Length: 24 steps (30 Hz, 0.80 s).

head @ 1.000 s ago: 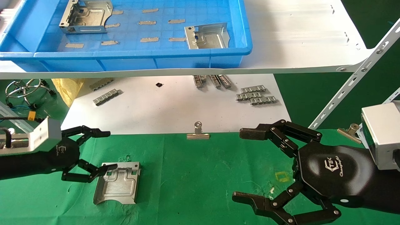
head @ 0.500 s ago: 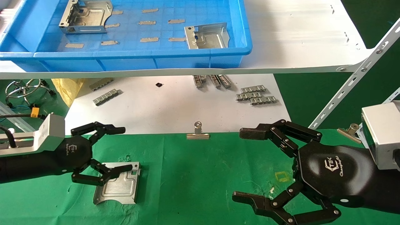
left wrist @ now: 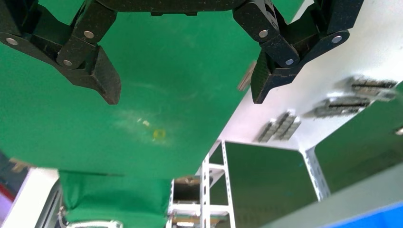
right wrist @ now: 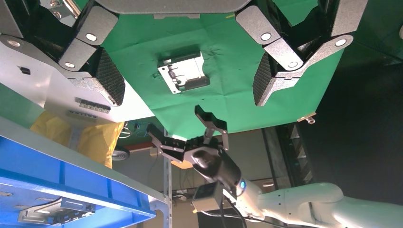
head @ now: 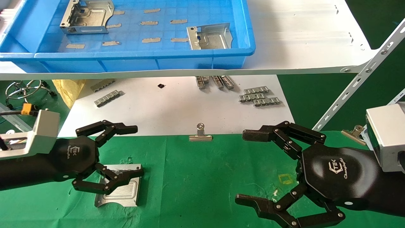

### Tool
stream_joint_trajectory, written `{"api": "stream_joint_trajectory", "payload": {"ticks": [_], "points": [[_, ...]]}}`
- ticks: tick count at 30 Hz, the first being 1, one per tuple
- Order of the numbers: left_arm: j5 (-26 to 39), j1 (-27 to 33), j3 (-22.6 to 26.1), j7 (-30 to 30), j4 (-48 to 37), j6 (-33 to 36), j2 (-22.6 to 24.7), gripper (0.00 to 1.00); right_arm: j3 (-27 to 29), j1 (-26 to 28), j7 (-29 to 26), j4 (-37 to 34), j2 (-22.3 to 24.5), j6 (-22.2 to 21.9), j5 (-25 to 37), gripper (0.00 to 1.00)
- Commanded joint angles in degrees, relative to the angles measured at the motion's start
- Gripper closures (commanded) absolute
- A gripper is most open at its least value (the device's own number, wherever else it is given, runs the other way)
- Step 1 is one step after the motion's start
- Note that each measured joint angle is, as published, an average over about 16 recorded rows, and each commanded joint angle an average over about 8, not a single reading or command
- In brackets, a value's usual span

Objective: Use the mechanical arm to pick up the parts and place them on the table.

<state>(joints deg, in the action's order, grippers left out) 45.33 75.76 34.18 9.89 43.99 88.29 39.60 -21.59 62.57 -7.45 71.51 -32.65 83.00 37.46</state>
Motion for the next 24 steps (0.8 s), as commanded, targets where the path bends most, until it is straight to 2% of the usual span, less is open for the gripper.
{"api": "stream_joint_trajectory", "payload": {"ticks": [1,24], "points": [[-0.25,-1.01,-1.3,-1.48,2.11,-0.19,-0.33,0.0,0.0,0.0,0.0,0.0,0.0,0.0,0.0,0.0],[-3.13,-12.81,-16.39,-18.62,26.7,-2.34,-4.13,0.0,0.0,0.0,0.0,0.0,0.0,0.0,0.0,0.0]]}}
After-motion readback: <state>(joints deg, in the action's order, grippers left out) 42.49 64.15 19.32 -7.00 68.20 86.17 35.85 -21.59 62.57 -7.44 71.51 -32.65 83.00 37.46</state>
